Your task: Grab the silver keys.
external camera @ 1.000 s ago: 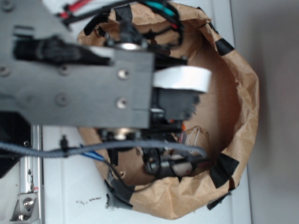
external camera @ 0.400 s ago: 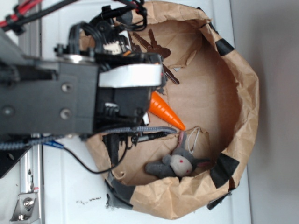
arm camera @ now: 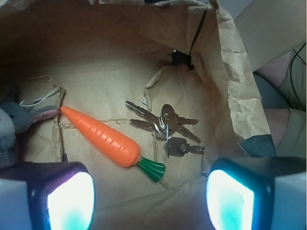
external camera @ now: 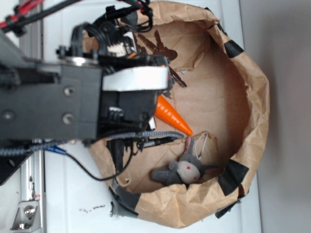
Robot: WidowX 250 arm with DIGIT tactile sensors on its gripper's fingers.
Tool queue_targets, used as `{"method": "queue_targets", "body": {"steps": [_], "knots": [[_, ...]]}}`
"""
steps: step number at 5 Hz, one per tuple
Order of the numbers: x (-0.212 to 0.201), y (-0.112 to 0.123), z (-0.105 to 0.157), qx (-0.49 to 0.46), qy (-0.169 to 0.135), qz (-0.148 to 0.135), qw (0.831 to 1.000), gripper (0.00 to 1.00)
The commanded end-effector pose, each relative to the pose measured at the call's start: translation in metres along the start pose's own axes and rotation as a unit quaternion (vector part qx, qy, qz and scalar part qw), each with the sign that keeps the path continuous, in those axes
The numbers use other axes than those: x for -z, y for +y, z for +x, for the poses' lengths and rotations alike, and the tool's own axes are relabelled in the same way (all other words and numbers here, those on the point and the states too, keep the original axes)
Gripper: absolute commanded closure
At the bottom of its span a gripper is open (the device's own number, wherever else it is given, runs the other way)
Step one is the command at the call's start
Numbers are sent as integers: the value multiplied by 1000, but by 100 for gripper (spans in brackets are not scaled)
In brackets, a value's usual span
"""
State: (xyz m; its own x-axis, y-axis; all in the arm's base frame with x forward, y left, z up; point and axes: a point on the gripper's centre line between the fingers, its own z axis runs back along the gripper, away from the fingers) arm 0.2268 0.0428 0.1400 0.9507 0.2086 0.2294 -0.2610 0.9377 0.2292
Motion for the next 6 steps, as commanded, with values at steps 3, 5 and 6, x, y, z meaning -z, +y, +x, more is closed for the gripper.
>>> {"method": "queue_targets", "body": {"steps": [3, 5, 6], "knots": [[36, 16, 22, 7, 14, -23, 1000, 0], [66, 17, 16, 16, 40, -22, 999, 0], [74, 24, 21, 8, 35, -17, 999, 0]]}}
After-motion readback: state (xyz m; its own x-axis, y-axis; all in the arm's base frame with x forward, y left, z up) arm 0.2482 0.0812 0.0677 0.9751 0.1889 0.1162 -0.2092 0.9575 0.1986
